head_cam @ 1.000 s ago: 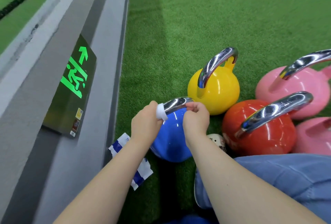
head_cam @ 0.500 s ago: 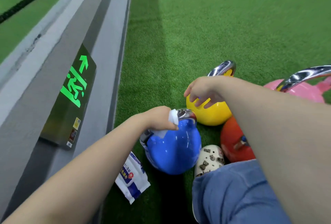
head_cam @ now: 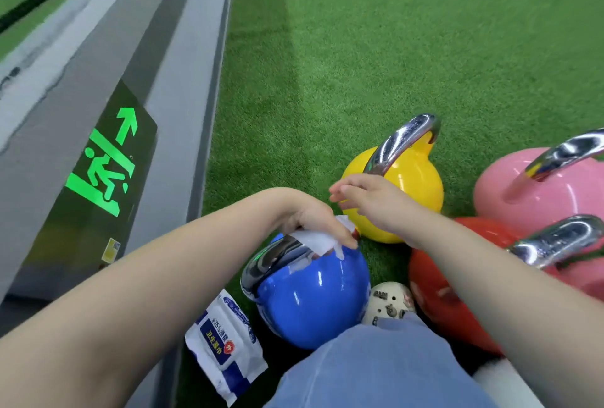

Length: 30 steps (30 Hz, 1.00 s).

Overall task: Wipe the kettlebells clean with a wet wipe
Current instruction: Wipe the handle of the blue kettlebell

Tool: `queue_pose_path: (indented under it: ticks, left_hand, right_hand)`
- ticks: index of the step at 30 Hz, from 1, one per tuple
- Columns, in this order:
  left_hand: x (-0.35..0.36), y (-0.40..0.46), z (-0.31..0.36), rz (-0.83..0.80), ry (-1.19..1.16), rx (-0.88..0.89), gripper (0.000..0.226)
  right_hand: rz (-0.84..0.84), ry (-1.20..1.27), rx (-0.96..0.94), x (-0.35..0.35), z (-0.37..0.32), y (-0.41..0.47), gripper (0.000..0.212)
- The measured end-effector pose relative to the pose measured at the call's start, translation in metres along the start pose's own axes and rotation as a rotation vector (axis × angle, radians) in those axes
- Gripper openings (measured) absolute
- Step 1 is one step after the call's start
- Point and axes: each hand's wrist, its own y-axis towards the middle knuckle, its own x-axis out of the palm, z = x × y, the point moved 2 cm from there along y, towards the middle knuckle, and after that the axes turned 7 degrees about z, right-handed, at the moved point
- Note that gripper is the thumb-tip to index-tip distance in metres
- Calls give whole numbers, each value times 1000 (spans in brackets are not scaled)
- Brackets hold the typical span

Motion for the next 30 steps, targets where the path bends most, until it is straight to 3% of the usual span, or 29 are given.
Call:
queue_pose_path:
  ticks: [4, 8, 12, 15, 20, 21, 24, 26, 28, 30]
  left_hand:
    - [4, 13, 12, -46, 52, -51, 23]
    - [6, 24, 18, -61, 133, -80, 25]
    - [5, 15, 15, -133, 31, -112, 31]
    - [4, 2, 10, 41, 53, -29, 34]
    - [15, -17, 7, 480, 460, 214, 37]
    - [20, -24, 3, 572, 484, 237, 37]
    - [29, -39, -18, 780, 411, 313, 69]
    - [31, -45, -23, 908, 421, 473, 63]
    - [28, -48, -19, 903, 456, 448, 46]
    - [19, -41, -11, 753, 502, 296, 30]
  right_hand:
    - [121, 232, 0, 4, 27, -12, 26]
    - [214, 194, -45, 6, 38, -18, 30]
    - [210, 121, -75, 10, 47, -27, 34]
    - [203, 95, -114, 12, 49, -33, 32]
    - [229, 82, -225, 16, 49, -44, 36]
    - [232, 79, -250, 16, 49, -47, 31]
    - [234, 76, -279, 15, 49, -54, 22]
    - [246, 75, -273, 13, 51, -55, 22]
    - [268, 69, -241, 11, 51, -55, 21]
    - [266, 38, -200, 11, 53, -53, 20]
